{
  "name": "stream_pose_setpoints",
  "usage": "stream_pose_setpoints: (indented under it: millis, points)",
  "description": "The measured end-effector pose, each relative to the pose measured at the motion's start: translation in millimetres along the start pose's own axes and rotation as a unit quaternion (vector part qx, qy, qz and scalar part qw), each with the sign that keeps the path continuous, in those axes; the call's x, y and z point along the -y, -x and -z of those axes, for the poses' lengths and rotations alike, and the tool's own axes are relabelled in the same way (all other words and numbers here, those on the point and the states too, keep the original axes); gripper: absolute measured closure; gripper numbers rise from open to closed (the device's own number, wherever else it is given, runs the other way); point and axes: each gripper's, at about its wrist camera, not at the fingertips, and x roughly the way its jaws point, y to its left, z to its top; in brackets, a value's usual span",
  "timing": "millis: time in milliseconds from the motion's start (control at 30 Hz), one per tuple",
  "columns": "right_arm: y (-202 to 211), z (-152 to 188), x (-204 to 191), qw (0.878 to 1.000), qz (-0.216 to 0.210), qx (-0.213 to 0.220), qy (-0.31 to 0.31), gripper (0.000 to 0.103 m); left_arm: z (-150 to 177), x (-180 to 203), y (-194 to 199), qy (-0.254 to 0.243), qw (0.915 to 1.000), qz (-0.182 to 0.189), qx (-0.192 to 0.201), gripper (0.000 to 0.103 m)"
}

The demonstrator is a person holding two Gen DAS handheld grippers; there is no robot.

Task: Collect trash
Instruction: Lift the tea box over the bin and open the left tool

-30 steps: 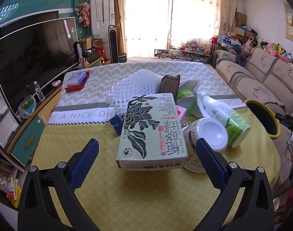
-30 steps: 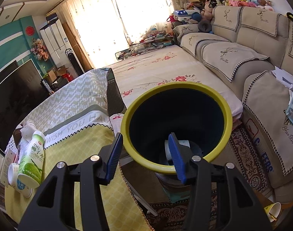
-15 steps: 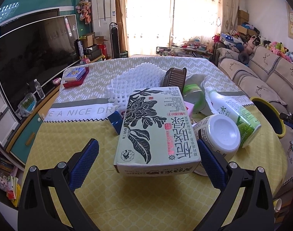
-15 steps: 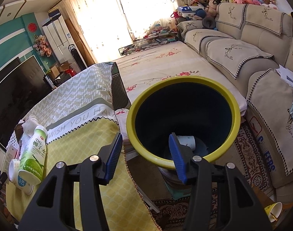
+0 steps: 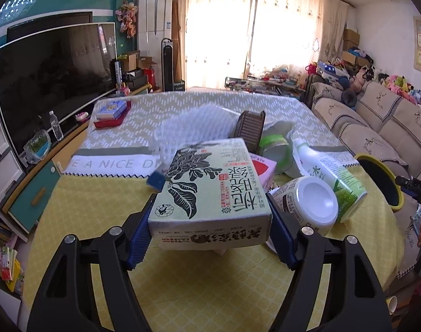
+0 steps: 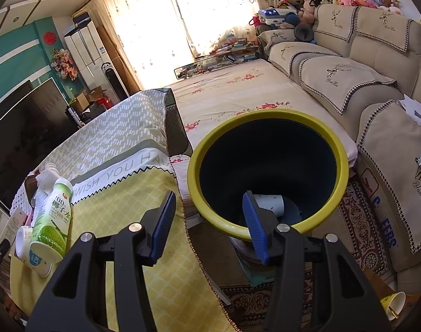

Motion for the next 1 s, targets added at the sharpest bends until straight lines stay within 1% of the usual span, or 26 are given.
stream_pose_setpoints:
  millis: [300,433,567,800,900,1000]
  points:
    - [-3.2,2.1,-1.6,1.0,-0.003,-0.007,0.003,0.055,-5.1,0.4,32.5,0.014,0.9991,0.011,0.039,0.032]
    - [-3.2,2.3,-1.3,1.0,-0.004,-0.007,0.003,0.055,-8.3,4.8,46.1,0.009,0.9981,0.002,0.061,0.032]
    - [-0.3,2.2,0.1,1.0,-0.004,-0.003,0.001,0.055,-15.0,11.9,58.7,-0.005,0.9972,0.005,0.075,0.032]
    - [7.4,-1.6,8.3,1.0,0.004,0.007,-0.004,0.055,-30.2,43.1,72.6,-0.036,0.9947,0.047,0.084,0.032]
    - [12.8,-4.7,18.5,1.0,0.012,0.016,-0.014,0.055,-39.9,65.3,74.0,-0.051,0.9918,0.078,0.088,0.032]
    - [19.0,-7.5,30.9,0.999,0.022,0.025,-0.023,0.055,-49.6,95.4,73.6,-0.075,0.9875,0.101,0.095,0.032]
